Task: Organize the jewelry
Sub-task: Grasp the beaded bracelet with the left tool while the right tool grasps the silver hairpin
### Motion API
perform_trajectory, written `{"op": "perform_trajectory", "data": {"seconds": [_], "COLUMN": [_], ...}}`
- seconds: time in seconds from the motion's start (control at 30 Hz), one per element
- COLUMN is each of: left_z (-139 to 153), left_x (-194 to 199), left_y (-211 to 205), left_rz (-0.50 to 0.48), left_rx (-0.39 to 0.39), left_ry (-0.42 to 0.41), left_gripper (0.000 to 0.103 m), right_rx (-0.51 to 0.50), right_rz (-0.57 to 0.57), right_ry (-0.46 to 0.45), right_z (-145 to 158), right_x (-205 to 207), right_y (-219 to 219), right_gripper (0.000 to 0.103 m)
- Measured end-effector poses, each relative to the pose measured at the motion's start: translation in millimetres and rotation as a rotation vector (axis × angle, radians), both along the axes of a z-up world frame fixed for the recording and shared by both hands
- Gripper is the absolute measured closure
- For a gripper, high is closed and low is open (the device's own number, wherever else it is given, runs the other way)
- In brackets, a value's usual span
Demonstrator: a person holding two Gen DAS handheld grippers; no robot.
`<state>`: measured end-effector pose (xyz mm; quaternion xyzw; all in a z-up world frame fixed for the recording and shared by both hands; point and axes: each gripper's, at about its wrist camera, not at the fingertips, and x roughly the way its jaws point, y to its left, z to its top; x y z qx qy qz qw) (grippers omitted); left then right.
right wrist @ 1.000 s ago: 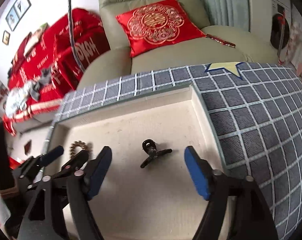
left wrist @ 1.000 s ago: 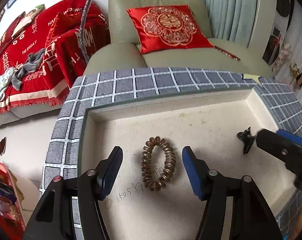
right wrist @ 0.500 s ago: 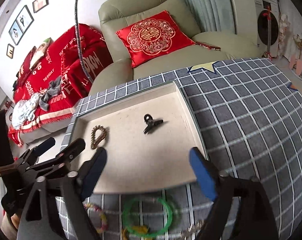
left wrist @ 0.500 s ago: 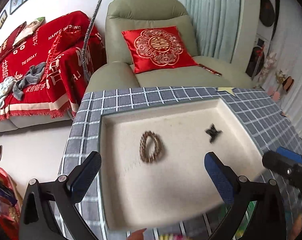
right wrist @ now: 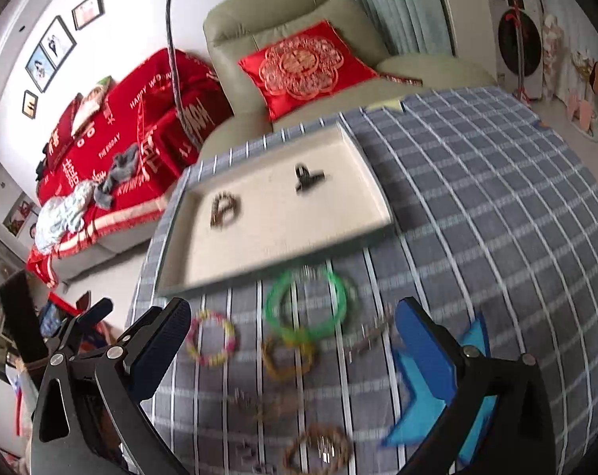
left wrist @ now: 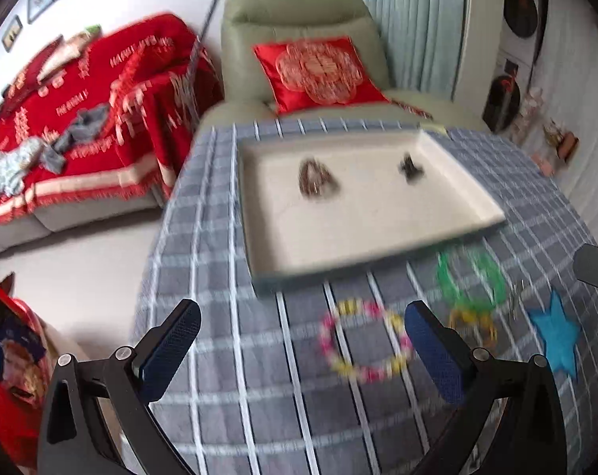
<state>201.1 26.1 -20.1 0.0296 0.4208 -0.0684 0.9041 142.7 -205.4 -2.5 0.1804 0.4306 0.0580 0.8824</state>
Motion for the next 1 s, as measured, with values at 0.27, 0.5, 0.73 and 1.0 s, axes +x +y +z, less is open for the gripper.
{"op": "perform_trajectory", "data": {"seconds": [0.27,0.5,0.73,1.0], "left_z": [-30.8,-36.7,-44.4,-48.7], "left_x": [-16.1,-8.1,2.6,13.9], "left_y": [3.3,5.9,2.0,-3.3], "left_rz": [0.032,0.064,0.070,0.068], "left_rx": [0.020,0.017,0.031,0.028], "left_ry": [0.080,0.087,0.097,0.106], "left_gripper": [0.000,0.000,0.000,0.000], "right_rx": [-0.066,-0.125,-0.161,-0.214], "right_rz": [-0.037,-0.091,-0.136,-0.176], "right_ry": [0.138,0.178,0.193,0.225], "right_z": [-46.9,-58.3,-62.8,-72.7], "right_x": [-39.3,-29.3,-8.7,9.6], "right_y": [-4.5,-12.6,-10.9,-5.7], "right_gripper": [0.000,0.000,0.000,0.022]}}
